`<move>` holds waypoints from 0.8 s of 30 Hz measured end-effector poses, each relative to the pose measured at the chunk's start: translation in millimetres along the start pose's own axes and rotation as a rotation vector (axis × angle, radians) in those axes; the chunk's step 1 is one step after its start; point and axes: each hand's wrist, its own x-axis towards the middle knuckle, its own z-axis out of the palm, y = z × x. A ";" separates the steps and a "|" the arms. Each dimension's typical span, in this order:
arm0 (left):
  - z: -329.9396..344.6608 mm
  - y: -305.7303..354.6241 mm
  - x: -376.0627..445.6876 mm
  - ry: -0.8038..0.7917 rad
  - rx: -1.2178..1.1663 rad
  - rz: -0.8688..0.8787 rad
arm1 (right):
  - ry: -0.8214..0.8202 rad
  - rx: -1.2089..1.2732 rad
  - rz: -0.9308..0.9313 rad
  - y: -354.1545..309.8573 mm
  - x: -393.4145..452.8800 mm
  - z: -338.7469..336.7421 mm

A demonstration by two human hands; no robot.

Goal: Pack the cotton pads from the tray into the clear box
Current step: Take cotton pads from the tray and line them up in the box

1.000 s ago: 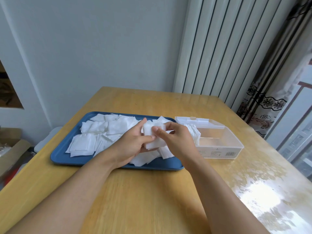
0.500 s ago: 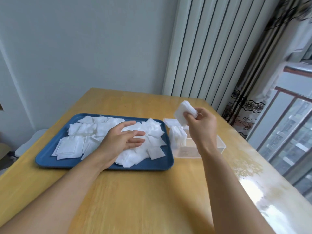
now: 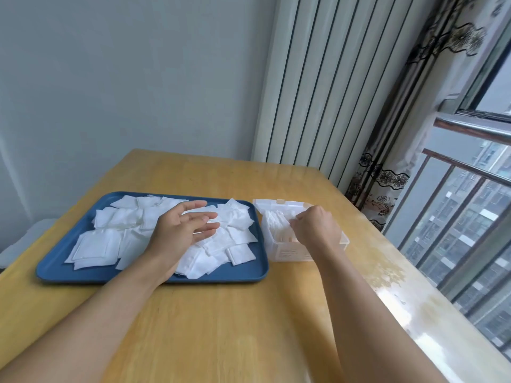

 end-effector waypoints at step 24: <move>-1.9 6.1 1.1 0.055 -0.041 0.010 | -0.357 0.088 -0.052 -9.1 12.4 0.7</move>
